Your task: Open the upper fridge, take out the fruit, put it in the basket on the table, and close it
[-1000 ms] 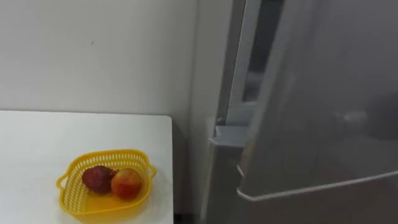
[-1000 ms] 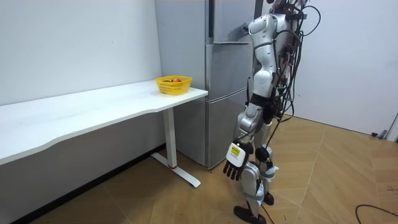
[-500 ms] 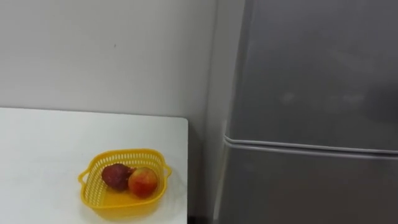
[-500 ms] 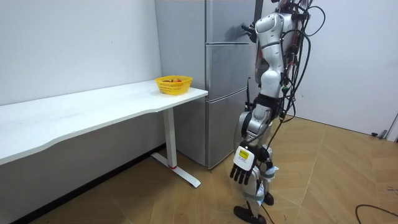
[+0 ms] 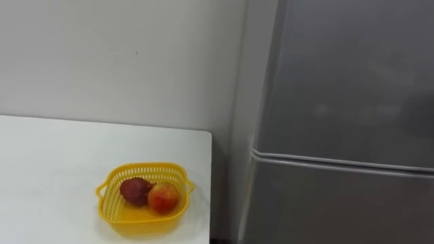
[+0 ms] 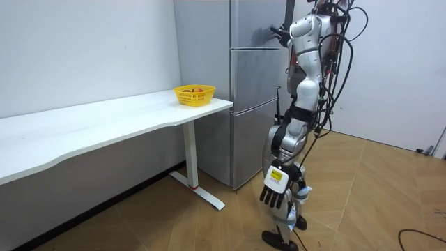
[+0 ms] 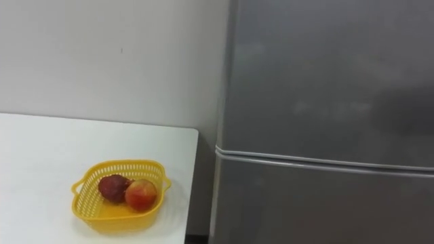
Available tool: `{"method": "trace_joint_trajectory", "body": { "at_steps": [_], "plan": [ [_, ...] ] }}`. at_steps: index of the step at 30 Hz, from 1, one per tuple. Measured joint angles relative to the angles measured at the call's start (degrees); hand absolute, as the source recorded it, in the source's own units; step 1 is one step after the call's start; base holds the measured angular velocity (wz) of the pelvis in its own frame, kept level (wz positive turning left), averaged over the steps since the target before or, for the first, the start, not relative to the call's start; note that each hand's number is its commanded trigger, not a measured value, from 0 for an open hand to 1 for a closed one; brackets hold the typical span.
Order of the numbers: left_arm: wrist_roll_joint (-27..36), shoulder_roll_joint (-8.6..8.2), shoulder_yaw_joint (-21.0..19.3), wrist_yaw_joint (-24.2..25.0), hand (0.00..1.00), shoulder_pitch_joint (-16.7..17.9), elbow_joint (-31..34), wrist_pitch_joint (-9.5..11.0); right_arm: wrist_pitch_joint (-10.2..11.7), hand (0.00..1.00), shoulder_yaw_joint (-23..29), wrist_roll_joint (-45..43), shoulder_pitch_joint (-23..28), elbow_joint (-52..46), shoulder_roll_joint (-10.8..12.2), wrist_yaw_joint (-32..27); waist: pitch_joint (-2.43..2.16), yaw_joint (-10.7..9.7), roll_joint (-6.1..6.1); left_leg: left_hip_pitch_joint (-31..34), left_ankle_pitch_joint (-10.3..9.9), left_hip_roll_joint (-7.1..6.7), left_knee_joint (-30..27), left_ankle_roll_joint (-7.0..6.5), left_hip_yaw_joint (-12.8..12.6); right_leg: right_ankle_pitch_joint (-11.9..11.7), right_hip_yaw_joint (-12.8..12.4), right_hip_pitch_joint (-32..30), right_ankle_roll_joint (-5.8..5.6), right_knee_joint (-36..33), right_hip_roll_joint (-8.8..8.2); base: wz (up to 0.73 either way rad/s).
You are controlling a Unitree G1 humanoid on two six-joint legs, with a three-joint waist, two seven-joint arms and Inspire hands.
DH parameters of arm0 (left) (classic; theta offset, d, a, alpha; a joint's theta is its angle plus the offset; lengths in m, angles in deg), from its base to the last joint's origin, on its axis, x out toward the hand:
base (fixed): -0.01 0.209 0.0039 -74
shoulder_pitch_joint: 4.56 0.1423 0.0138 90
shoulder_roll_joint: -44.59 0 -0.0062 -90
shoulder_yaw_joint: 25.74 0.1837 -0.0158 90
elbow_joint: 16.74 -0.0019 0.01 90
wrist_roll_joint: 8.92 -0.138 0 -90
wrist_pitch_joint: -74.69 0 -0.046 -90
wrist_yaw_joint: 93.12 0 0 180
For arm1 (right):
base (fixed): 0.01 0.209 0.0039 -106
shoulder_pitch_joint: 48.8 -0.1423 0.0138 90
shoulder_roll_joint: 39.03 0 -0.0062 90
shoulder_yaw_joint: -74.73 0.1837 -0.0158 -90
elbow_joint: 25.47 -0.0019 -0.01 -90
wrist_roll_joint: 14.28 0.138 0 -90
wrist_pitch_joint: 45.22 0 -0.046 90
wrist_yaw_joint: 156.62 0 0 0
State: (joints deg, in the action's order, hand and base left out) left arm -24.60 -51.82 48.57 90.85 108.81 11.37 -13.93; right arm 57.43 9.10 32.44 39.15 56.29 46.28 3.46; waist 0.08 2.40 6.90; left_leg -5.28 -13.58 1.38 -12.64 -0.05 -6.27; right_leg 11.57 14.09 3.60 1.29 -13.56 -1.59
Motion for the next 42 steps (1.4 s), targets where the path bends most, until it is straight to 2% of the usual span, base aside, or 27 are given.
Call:
{"method": "trace_joint_trajectory", "body": {
  "at_steps": [1,3,7,11,16,19,21,22,24,29,33,36,40,42],
  "plan": [
    [-0.1,0.07,0.0,0.0,0.0,0.1,0.0,0.0,-0.3,0.0,0.0,0.0,0.0,0.0,0.0,0.0,-0.25,-0.2,0.18,-0.1,0.0,0.03,0.0,0.0,-0.2,0.1,-0.2,-0.4,0.0,0.1,0.02,-0.03],
    [0.0,0.12,0.0,0.0,0.0,-0.1,0.0,0.0,-0.3,0.0,0.0,-0.1,0.0,-0.1,0.0,0.0,-0.36,-0.5,0.2,0.0,0.0,0.05,0.0,0.01,-0.2,0.1,-0.2,-0.5,0.01,0.0,0.06,0.0],
    [0.2,0.24,0.0,0.0,0.0,-0.7,0.2,-0.1,-0.3,0.0,-0.1,-4.3,0.0,0.0,0.0,-1.2,-0.28,-0.9,0.2,0.1,0.0,0.06,0.0,0.01,-0.3,0.1,-0.1,-0.4,0.01,-0.1,0.04,0.0],
    [0.4,0.25,0.3,-0.6,0.0,-0.7,0.5,-0.2,-0.3,0.0,0.0,-4.7,0.0,-0.1,0.0,-3.3,-0.09,-1.7,0.08,0.0,0.0,0.1,0.4,0.02,-0.4,0.0,0.0,-0.4,-0.01,0.1,0.05,0.01],
    [0.4,0.21,0.2,-2.6,0.0,-1.8,0.5,-1.5,-0.5,0.0,0.7,-9.7,0.9,1.2,0.0,-8.5,-0.05,-4.4,-0.94,0.8,0.0,0.14,0.7,0.03,-0.4,-0.1,0.1,-0.1,-0.09,0.9,0.18,0.02],
    [0.3,0.28,0.3,-3.6,0.0,-2.4,1.5,-1.8,-0.9,0.0,3.1,-13.7,2.9,4.3,0.0,-11.8,-0.21,-5.3,-1.56,0.7,0.0,0.14,0.9,0.03,-0.9,-0.1,0.0,-0.6,-0.1,0.9,0.16,-0.03],
    [0.4,0.33,0.5,-3.9,0.0,-2.4,2.4,-1.8,-1.0,0.0,4.1,-13.9,4.9,6.2,0.0,-13.3,-0.02,-5.4,-1.97,1.0,0.0,0.18,0.9,0.03,-1.3,-0.1,-0.1,-0.7,-0.1,0.9,0.14,-0.08],
    [0.3,0.42,0.9,-4.5,0.0,-2.5,2.4,-1.9,-1.2,0.0,4.1,-14.3,6.3,8.1,0.0,-14.7,-0.23,-5.7,-2.34,1.0,0.0,0.2,0.9,0.03,-1.6,-0.1,-0.2,-0.7,-0.11,0.9,0.14,-0.06],
    [0.2,0.41,1.2,-4.7,0.0,-2.7,2.4,-2.3,-2.0,0.0,4.1,-15.8,8.3,10.4,0.2,-16.8,-0.32,-6.0,-2.73,1.0,0.0,0.19,0.9,0.03,-1.6,-0.1,-0.5,-0.7,-0.13,1.0,0.14,-0.06],
    [-0.1,0.41,2.2,-4.7,0.0,-2.7,3.4,-3.4,-2.4,0.0,4.2,-16.0,11.9,17.3,2.8,-19.7,-0.33,-6.9,-3.34,0.6,0.0,0.18,1.0,0.03,-1.8,-0.1,-1.6,-0.3,-0.16,1.6,0.56,-0.03],
    [-0.3,0.36,4.2,-4.8,0.0,-2.8,3.7,-3.8,-2.7,0.0,3.6,-15.9,14.2,25.4,6.2,-20.5,-0.25,-7.0,-3.91,0.5,0.0,0.29,1.0,0.03,-2.4,-0.1,-2.4,-0.6,-0.24,1.9,0.77,-0.04],
    [-0.7,0.2,4.4,-5.1,0.0,-2.3,3.8,-3.9,-3.0,0.0,2.0,-16.1,16.6,33.1,8.0,-18.9,-0.19,-6.7,-4.27,-0.1,0.0,0.26,1.2,0.03,-2.6,0.0,-2.6,-0.3,-0.29,1.9,0.72,-0.02],
    [-0.7,0.15,5.7,-5.0,0.0,-2.9,3.9,-3.9,-4.1,0.0,-1.6,-17.8,16.7,46.7,9.0,-15.6,-0.12,-7.1,-5.07,-0.3,0.0,0.19,1.2,0.02,-2.6,0.0,-2.6,-0.1,-0.36,1.9,0.59,-0.01],
    [-0.7,0.04,5.7,-5.0,0.0,-2.9,4.2,-3.8,-4.6,0.0,-2.9,-18.1,16.7,53.1,9.1,-13.4,-0.2,-7.0,-5.03,-0.5,0.0,0.14,1.2,0.02,-2.4,0.1,-2.4,0.3,-0.47,2.0,0.19,0.06]
  ]
}}
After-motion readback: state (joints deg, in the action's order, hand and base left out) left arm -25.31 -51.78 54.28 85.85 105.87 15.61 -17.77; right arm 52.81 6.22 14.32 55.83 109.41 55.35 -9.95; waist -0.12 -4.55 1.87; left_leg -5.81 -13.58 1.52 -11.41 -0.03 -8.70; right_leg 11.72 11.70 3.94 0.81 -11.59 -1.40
